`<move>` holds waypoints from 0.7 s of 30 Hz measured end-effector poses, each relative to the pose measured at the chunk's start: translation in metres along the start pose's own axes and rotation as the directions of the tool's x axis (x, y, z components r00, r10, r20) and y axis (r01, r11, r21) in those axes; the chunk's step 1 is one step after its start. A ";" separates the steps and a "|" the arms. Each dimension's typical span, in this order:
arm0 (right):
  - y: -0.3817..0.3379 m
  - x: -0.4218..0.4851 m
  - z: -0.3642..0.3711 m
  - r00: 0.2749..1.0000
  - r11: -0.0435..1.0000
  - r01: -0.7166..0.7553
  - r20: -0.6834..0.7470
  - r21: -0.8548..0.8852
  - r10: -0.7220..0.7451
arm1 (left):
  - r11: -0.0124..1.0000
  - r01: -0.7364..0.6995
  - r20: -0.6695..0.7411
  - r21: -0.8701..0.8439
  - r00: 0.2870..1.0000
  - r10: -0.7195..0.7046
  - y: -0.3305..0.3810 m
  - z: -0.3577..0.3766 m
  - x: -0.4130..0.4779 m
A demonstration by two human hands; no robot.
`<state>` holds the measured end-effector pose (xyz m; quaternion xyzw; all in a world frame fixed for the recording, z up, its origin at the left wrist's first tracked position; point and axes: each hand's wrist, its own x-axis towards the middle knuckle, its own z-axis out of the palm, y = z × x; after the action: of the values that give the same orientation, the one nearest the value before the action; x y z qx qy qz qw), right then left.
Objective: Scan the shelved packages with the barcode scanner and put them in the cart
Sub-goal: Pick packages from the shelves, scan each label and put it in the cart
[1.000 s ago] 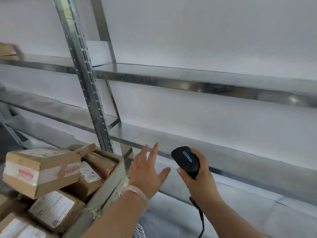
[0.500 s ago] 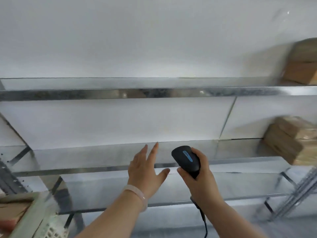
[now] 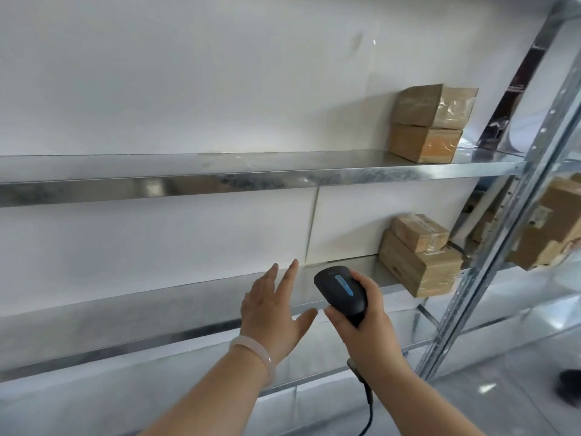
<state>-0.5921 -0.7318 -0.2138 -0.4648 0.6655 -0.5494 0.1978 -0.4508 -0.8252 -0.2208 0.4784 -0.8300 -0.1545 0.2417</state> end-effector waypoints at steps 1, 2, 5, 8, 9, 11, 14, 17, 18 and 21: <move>0.005 0.004 -0.011 1.000 1.000 -0.005 -0.015 -0.009 0.005 | 1.000 -0.009 0.004 -0.009 1.000 0.009 0.010 0.008 0.004; 0.010 0.008 -0.022 1.000 1.000 -0.013 -0.029 -0.019 0.012 | 1.000 -0.014 0.012 -0.016 1.000 0.015 0.020 0.016 0.008; 0.020 0.016 -0.049 0.997 0.998 -0.032 -0.066 -0.047 0.029 | 0.999 -0.044 0.037 -0.014 0.998 0.044 0.042 0.035 0.021; 0.028 0.022 -0.067 0.993 0.997 -0.054 -0.110 -0.047 0.048 | 0.996 -0.082 0.059 -0.019 0.995 0.083 0.060 0.048 0.035; 0.030 0.024 -0.072 0.991 0.997 -0.067 -0.120 -0.045 0.061 | 0.995 -0.096 0.064 -0.021 0.993 0.097 0.065 0.051 0.040; 0.035 0.030 -0.079 0.987 0.995 -0.085 -0.142 -0.056 0.076 | 0.993 -0.119 0.076 -0.026 0.990 0.121 0.072 0.057 0.050; 0.042 0.039 -0.085 0.981 0.993 -0.086 -0.184 -0.082 0.069 | 0.988 -0.151 0.103 -0.036 0.983 0.154 0.077 0.065 0.063; 0.046 0.048 -0.084 0.976 0.990 -0.099 -0.202 -0.101 0.077 | 0.985 -0.171 0.132 -0.040 0.976 0.175 0.075 0.069 0.076; 0.046 0.052 -0.083 0.975 0.989 -0.099 -0.209 -0.108 0.075 | 0.983 -0.179 0.134 -0.040 0.974 0.183 0.074 0.070 0.082; 0.046 0.063 -0.075 0.971 0.986 -0.097 -0.232 -0.138 0.063 | 0.977 -0.210 0.134 -0.045 0.968 0.214 0.068 0.071 0.098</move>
<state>-0.6996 -0.7455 -0.2166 -0.3853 0.7411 -0.5393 0.1077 -0.5808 -0.8751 -0.2215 0.3714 -0.8886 -0.1732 0.2060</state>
